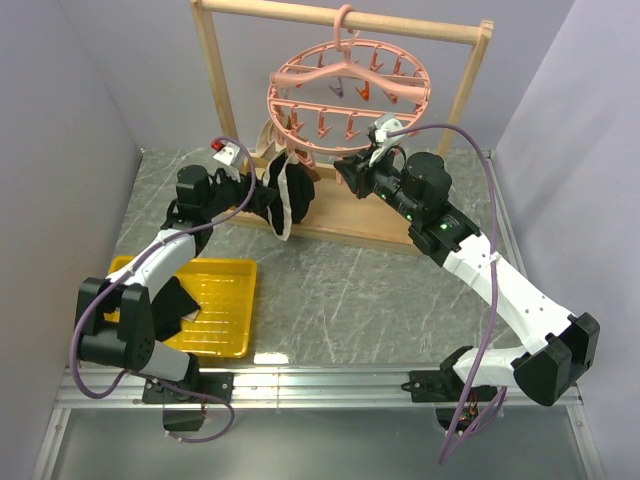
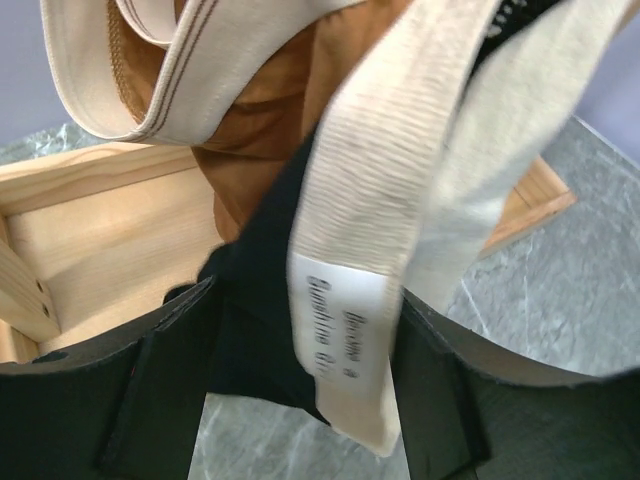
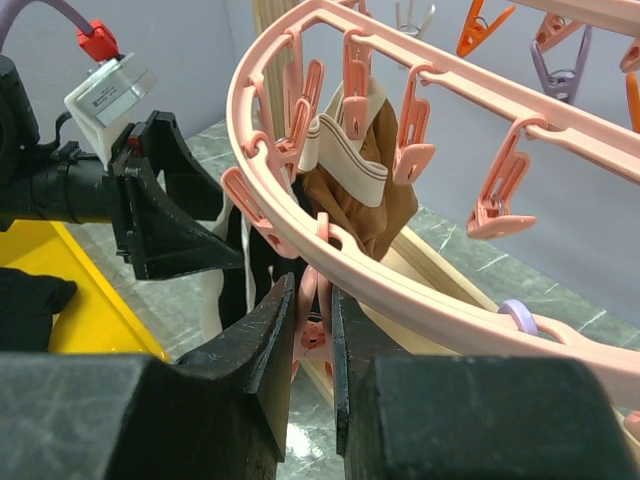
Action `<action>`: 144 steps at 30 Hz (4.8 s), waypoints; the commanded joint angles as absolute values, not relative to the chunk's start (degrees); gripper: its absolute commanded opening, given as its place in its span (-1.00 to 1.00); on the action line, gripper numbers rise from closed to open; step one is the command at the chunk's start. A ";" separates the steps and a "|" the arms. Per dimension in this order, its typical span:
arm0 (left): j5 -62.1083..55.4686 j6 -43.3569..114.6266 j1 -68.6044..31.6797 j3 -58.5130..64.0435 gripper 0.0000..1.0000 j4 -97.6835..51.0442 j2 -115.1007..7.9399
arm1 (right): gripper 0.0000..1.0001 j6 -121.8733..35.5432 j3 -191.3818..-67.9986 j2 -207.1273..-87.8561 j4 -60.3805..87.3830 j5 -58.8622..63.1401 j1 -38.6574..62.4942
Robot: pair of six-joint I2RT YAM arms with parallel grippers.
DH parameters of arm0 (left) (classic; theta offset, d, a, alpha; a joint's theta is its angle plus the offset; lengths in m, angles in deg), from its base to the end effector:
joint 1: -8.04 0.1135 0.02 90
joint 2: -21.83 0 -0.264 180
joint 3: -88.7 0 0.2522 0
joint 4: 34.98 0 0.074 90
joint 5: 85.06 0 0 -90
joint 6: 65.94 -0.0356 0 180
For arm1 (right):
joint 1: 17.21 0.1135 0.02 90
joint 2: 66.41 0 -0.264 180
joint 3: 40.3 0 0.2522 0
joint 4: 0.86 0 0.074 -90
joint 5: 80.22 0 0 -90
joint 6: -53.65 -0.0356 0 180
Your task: Clip the underwear to the hanger
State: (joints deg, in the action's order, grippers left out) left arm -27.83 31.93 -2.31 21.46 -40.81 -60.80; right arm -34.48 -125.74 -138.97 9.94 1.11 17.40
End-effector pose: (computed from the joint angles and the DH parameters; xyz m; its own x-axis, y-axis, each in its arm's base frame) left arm 0.3229 -0.0786 0.2911 -0.2544 -0.0706 -0.9645 0.6474 0.7285 -0.2241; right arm 0.2404 0.1725 0.4255 0.0522 -0.0032 -0.9986 -0.6841 0.7284 -0.0381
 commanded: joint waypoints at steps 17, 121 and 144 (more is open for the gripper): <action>-16.24 34.69 -6.90 22.02 0.26 -38.44 -60.79 | -1.00 -34.42 -125.42 -139.10 8.60 -1.73 17.68; -16.07 98.15 -18.68 4.80 -0.99 -29.39 -59.39 | -1.00 -49.54 -115.76 -140.50 0.16 2.39 17.33; -15.36 100.87 -19.39 2.34 -0.99 -32.29 -61.41 | -1.00 -45.32 -114.26 -141.73 0.16 8.02 19.35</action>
State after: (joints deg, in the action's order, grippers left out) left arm -16.14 98.82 -19.16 5.16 -28.68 -61.44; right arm -46.48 -115.59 -140.34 -4.96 8.37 17.82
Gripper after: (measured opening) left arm 0.016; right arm 0.221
